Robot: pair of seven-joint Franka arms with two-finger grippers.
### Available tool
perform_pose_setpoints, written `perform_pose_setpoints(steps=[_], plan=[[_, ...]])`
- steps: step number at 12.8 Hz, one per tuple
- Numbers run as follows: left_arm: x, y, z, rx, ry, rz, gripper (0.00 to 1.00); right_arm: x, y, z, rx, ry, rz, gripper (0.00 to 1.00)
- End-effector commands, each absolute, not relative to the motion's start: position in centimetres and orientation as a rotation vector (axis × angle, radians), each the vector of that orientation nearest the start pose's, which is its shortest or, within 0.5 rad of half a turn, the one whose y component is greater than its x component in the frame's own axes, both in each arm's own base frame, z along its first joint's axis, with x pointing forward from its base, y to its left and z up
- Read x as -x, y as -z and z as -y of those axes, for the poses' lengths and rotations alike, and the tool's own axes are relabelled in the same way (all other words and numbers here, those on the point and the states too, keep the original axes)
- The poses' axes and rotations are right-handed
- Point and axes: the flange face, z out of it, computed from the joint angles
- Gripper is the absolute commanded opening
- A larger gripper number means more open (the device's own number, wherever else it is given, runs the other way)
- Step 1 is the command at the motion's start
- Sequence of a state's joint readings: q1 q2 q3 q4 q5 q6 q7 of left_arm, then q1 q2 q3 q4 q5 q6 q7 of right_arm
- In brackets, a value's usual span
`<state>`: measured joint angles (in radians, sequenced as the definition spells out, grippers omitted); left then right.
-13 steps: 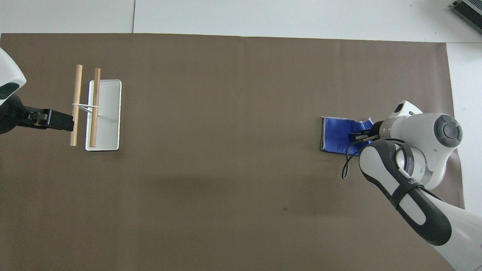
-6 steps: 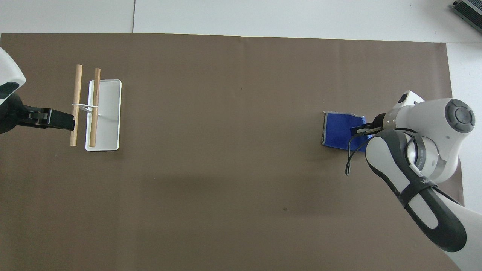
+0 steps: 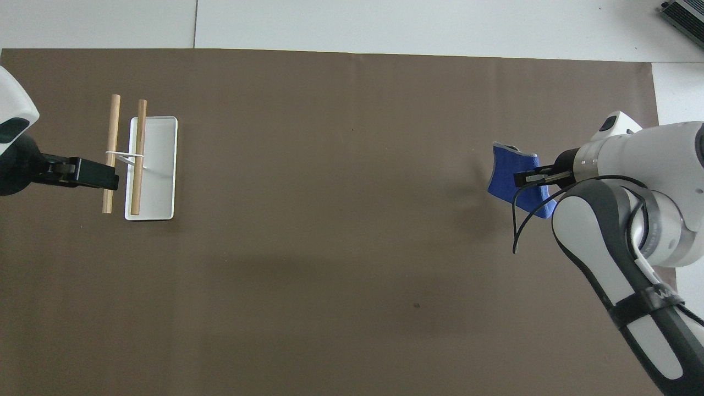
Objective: Right arm passes towel to left arm to hang
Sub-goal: 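Carry the towel toward the rack while the left gripper reaches toward it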
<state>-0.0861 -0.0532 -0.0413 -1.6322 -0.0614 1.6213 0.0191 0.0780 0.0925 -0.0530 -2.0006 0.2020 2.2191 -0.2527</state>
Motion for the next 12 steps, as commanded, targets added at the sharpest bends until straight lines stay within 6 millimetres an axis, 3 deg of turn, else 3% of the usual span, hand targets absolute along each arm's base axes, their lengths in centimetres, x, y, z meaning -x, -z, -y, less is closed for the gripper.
perform_pose_setpoints(steps=[1,3,6,9,12], plan=[[-53.3,-63.3,8.0,3.234,0.091,-0.250,1.00,-59.1,-47.3,-6.6,2.888,0.241,0.144,0.00],[-53.3,-63.4,8.4,3.272,0.099,-0.252,1.00,-59.2,-49.1,-9.9,2.753,0.259,0.090,0.00],[-53.5,-63.1,9.2,3.353,0.134,-0.245,1.00,-58.9,-50.2,-13.8,2.501,0.232,-0.026,0.00],[-53.4,-62.6,10.3,3.452,0.213,-0.196,1.00,-58.6,-51.3,-16.2,2.255,0.192,-0.162,0.00],[-52.7,-60.6,10.7,3.580,0.246,0.136,1.00,-57.9,-52.2,-19.7,2.046,0.111,-0.278,0.00]])
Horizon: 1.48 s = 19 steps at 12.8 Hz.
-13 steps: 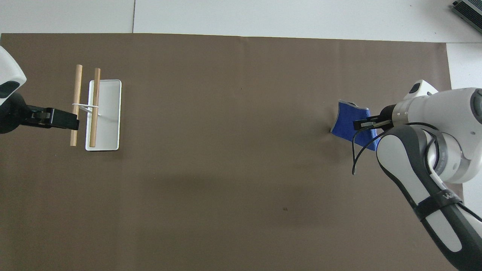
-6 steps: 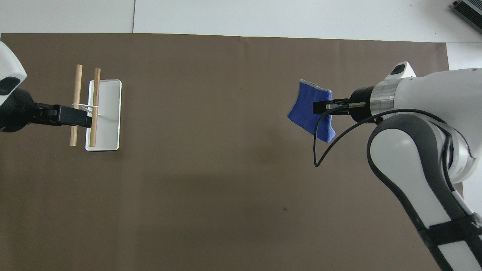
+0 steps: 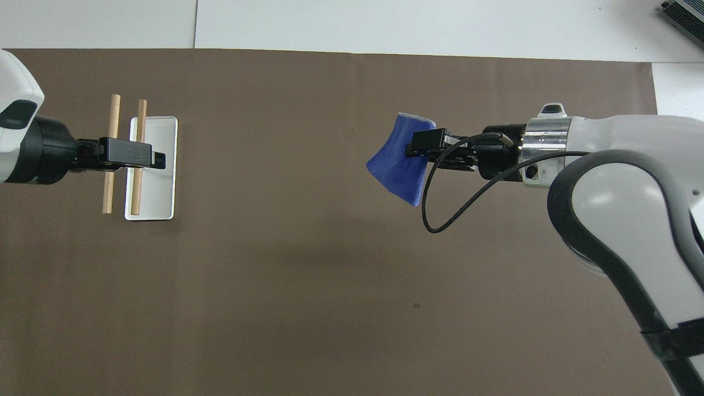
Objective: Right arm passes towel to left arm to hang
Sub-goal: 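Carry the towel toward the rack while the left gripper reaches toward it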
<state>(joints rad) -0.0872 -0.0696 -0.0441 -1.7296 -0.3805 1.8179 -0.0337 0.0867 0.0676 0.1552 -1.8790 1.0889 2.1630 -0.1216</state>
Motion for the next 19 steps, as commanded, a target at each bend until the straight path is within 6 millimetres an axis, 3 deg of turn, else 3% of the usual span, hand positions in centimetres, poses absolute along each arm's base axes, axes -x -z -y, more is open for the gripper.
perform_pose_setpoints(steps=[1,5,7,9,11,19], plan=[[-52.4,-60.6,11.7,3.605,0.223,0.252,1.00,-57.7,-52.5,-20.7,1.970,0.107,-0.323,0.00],[-52.7,-59.9,14.8,3.647,0.169,0.847,1.00,-55.9,-53.2,-27.4,1.672,0.073,-0.538,0.00],[-52.5,-59.5,16.3,3.642,0.117,1.043,1.00,-55.1,-54.2,-29.3,1.560,0.023,-0.580,0.00],[-52.7,-59.8,17.2,3.569,0.084,1.367,1.00,-54.2,-54.5,-31.0,1.490,-0.027,-0.605,0.00],[-52.7,-59.5,18.3,3.491,0.076,1.605,1.00,-54.1,-54.8,-31.1,1.452,-0.043,-0.622,0.00],[-51.6,-59.9,21.5,3.317,-0.124,1.958,1.00,-53.9,-55.2,-31.7,1.448,-0.047,-0.613,0.00]])
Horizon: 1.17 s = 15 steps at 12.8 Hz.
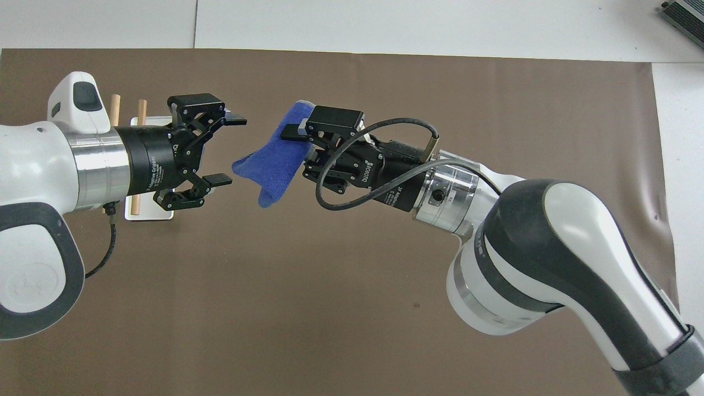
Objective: Right arm passes towel to left arm to hang
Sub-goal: 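Carry the towel toward the rack while the left gripper reaches toward it, then close the left gripper on the towel while the right gripper releases it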
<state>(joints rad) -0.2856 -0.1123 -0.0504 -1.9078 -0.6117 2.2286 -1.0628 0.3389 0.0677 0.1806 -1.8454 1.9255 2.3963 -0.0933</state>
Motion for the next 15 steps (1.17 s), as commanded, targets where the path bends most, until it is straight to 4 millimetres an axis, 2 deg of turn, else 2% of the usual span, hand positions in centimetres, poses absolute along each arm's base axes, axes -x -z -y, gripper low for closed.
perform_pose_setpoints(steps=[1,4,6,7,8,10,11,15], plan=[[-51.6,-60.1,21.7,-2.061,0.099,-1.275,1.00,-53.9,-55.3,-31.7,1.444,-0.047,-0.613,0.00],[-51.6,-60.7,21.6,-1.935,0.205,-1.316,1.00,-53.7,-55.1,-32.1,1.436,-0.049,-0.639,0.00],[-51.7,-60.7,21.6,-1.910,0.221,-1.331,1.00,-53.5,-55.0,-32.4,1.433,-0.053,-0.642,0.00],[-51.8,-60.7,21.6,-1.903,0.215,-1.332,0.88,-53.6,-55.0,-32.3,1.433,-0.052,-0.644,0.00],[-51.8,-60.8,21.6,-1.893,0.198,-1.333,0.52,-53.6,-55.0,-32.3,1.433,-0.051,-0.645,0.00],[-52.0,-60.7,21.4,-1.887,0.185,-1.339,0.15,-53.6,-55.0,-32.3,1.433,-0.051,-0.645,0.00],[-52.0,-60.8,21.3,-1.892,0.177,-1.330,0.00,-53.6,-55.0,-32.3,1.433,-0.052,-0.646,0.00],[-52.3,-60.6,20.6,-1.931,0.134,-1.337,0.00,-53.8,-55.0,-32.0,1.438,-0.042,-0.649,0.00]])
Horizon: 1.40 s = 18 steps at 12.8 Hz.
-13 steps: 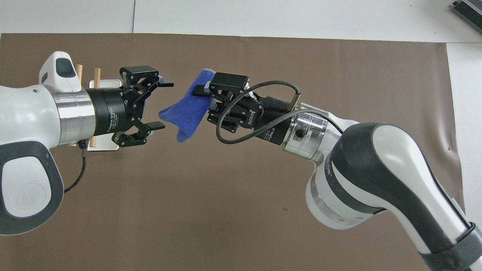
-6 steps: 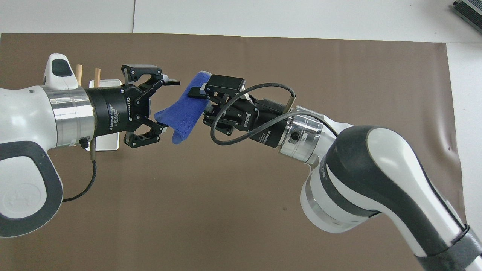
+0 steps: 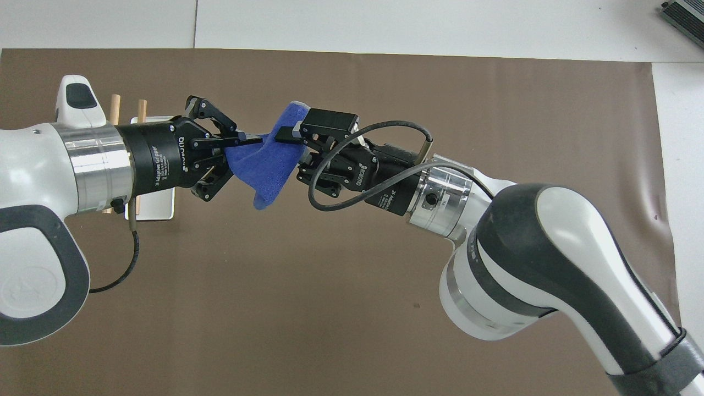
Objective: Right arm passes towel to left arm to hang
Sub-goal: 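Close the left gripper on the towel while the right gripper releases it, then drape the towel over the wooden sticks while the right gripper withdraws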
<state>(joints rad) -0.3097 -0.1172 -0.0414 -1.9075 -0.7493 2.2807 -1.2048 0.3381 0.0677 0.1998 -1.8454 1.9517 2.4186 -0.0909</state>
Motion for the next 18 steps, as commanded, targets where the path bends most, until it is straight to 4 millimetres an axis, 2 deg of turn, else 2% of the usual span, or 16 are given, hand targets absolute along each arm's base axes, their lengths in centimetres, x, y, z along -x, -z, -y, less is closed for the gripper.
perform_pose_setpoints(steps=[1,2,3,5,8,9,12,15,16,18], plan=[[-52.3,-60.5,20.6,-1.960,0.107,-1.332,0.00,-53.8,-55.0,-31.9,1.443,-0.039,-0.646,0.00],[-52.4,-60.5,20.5,-1.979,0.088,-1.328,0.00,-54.0,-54.9,-31.6,1.453,-0.027,-0.651,0.17],[-52.5,-60.5,20.5,-2.006,0.061,-1.323,0.00,-54.2,-54.6,-31.0,1.507,0.030,-0.657,0.98],[-52.6,-60.4,20.1,-2.080,-0.021,-1.308,0.00,-54.7,-54.6,-30.1,1.739,0.231,-0.578,1.00],[-52.7,-60.2,19.8,-2.203,-0.130,-1.221,0.00,-55.9,-53.7,-28.7,1.979,0.378,-0.414,1.00],[-52.7,-60.1,19.6,-2.234,-0.152,-1.176,0.00,-56.3,-53.2,-27.7,2.048,0.419,-0.372,1.00],[-53.4,-59.8,18.0,-2.353,-0.284,-1.048,0.00,-58.2,-51.6,-22.4,2.279,0.547,-0.250,1.00],[-53.2,-56.7,17.6,-2.470,-0.296,-1.036,0.00,-59.3,-50.9,-18.6,2.483,0.553,-0.089,1.00],[-53.2,-55.6,17.0,-2.491,-0.300,-1.049,0.00,-59.4,-51.0,-17.7,2.536,0.550,-0.060,1.00],[-54.9,-53.2,14.6,-2.490,-0.298,-1.115,0.00,-59.4,-51.4,-16.7,2.628,0.492,-0.062,1.00]])
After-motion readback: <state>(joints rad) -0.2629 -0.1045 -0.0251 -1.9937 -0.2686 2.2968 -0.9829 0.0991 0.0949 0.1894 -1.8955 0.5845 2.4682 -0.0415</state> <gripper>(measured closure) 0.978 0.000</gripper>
